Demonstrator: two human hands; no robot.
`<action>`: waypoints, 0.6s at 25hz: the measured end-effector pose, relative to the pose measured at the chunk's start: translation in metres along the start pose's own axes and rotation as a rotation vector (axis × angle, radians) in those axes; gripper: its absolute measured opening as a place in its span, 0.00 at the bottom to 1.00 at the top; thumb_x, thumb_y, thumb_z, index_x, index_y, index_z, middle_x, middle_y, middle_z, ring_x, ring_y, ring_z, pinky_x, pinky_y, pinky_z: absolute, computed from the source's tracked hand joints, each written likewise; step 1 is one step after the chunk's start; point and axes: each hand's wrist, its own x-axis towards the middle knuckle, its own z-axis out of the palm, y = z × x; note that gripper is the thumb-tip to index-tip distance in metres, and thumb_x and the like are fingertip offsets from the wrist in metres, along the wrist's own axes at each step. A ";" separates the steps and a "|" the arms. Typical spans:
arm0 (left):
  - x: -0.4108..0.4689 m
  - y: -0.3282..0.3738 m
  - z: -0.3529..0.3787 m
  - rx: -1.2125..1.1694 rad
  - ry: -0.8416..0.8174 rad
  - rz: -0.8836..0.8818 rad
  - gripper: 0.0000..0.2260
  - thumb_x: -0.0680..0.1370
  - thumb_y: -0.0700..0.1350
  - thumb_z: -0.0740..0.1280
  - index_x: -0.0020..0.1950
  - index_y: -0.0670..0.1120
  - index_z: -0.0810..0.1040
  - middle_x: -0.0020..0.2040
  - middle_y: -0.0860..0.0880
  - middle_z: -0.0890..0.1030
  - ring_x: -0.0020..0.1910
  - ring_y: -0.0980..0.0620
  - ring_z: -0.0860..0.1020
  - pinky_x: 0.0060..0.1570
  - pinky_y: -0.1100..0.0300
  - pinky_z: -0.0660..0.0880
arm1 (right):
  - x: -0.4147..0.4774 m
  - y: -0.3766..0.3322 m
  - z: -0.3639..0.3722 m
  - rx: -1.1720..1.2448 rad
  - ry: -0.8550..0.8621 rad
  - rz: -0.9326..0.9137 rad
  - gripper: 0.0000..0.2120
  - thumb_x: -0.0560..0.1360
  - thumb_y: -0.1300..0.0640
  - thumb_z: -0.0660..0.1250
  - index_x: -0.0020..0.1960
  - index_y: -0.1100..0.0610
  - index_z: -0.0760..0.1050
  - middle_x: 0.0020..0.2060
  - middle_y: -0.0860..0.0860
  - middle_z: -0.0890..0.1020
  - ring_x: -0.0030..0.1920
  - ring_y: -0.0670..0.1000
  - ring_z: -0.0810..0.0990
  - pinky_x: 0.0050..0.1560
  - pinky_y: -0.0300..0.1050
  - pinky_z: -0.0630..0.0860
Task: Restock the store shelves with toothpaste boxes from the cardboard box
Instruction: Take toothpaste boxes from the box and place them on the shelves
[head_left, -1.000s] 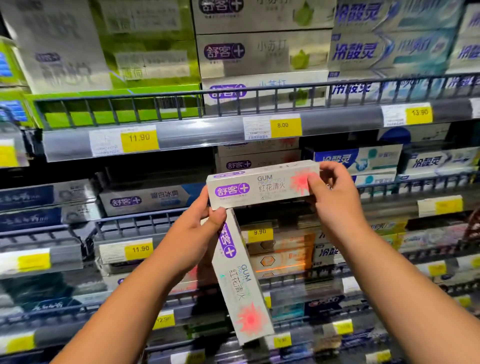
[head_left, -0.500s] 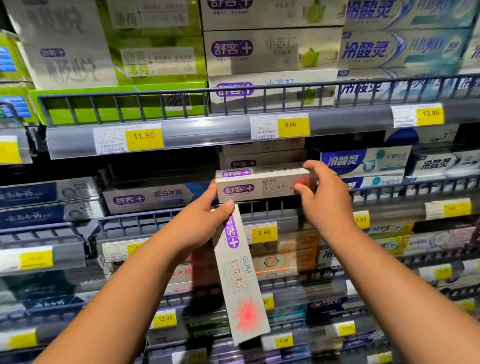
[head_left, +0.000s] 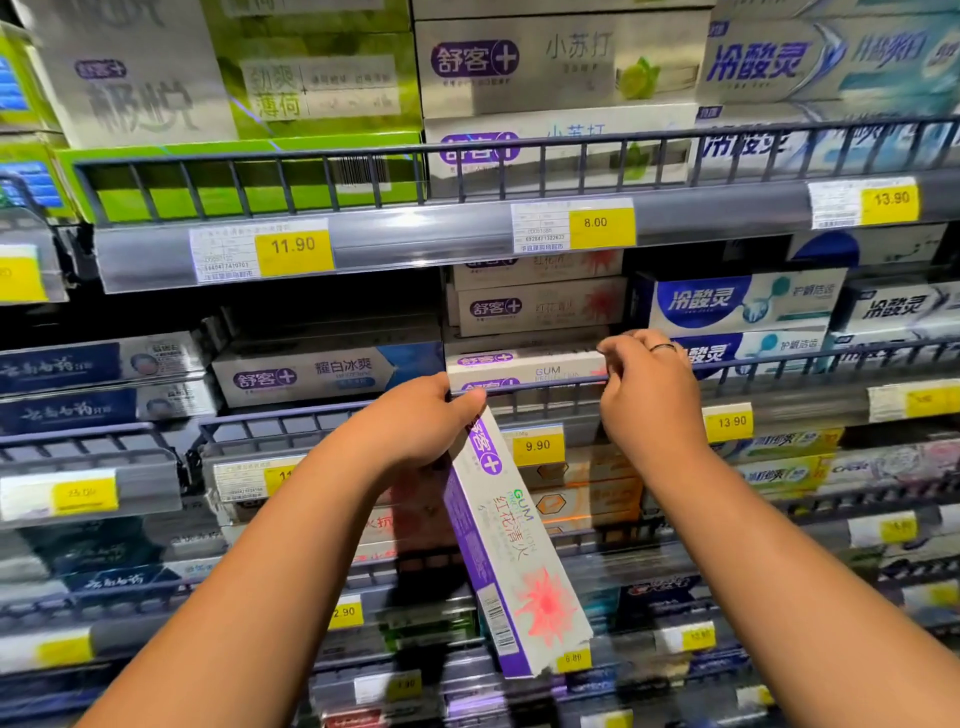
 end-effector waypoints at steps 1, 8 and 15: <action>0.001 0.001 -0.001 0.020 -0.001 -0.003 0.17 0.81 0.58 0.56 0.63 0.53 0.74 0.54 0.51 0.83 0.52 0.50 0.79 0.50 0.57 0.71 | -0.001 -0.001 0.000 -0.034 -0.019 -0.005 0.16 0.75 0.65 0.61 0.62 0.57 0.75 0.60 0.56 0.75 0.60 0.59 0.70 0.57 0.51 0.69; -0.011 -0.007 0.004 -0.120 0.072 0.065 0.14 0.80 0.59 0.57 0.64 0.58 0.71 0.51 0.55 0.84 0.50 0.54 0.81 0.49 0.56 0.76 | -0.005 -0.001 -0.008 -0.106 -0.080 -0.001 0.17 0.76 0.59 0.60 0.65 0.51 0.72 0.63 0.52 0.73 0.62 0.57 0.69 0.62 0.52 0.61; -0.036 -0.007 0.003 -0.581 0.345 0.217 0.13 0.83 0.48 0.57 0.46 0.56 0.80 0.37 0.56 0.85 0.35 0.62 0.80 0.37 0.64 0.74 | -0.026 -0.002 -0.037 0.148 -0.130 0.107 0.13 0.77 0.45 0.61 0.60 0.47 0.73 0.58 0.51 0.74 0.60 0.56 0.71 0.59 0.53 0.69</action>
